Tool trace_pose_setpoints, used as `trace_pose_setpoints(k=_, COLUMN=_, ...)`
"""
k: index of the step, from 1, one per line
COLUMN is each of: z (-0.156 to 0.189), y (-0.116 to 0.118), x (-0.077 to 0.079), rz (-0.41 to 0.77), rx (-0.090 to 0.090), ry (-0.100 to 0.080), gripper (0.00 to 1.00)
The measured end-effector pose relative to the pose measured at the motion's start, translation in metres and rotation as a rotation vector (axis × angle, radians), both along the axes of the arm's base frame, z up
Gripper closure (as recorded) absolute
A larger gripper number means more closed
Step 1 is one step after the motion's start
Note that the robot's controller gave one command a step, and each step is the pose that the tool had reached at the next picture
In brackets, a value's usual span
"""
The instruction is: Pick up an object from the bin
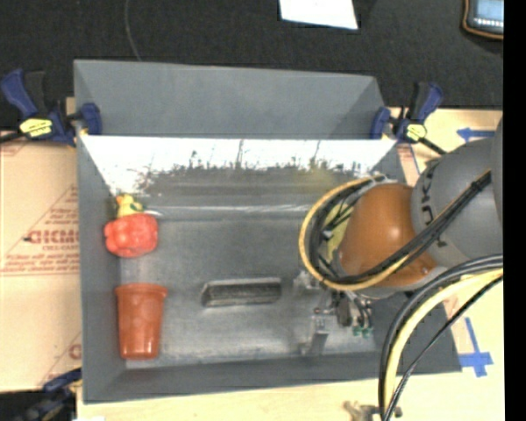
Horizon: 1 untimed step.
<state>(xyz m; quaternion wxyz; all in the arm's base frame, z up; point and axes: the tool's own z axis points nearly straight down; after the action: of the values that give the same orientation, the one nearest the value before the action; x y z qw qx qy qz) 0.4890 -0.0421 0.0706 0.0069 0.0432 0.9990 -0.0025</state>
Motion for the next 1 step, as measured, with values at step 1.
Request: trace_pose_setpoints(k=1, z=0.0841, y=0.0173, x=0.0286, rz=0.065, rx=-0.001, ry=-0.013, gripper=0.00)
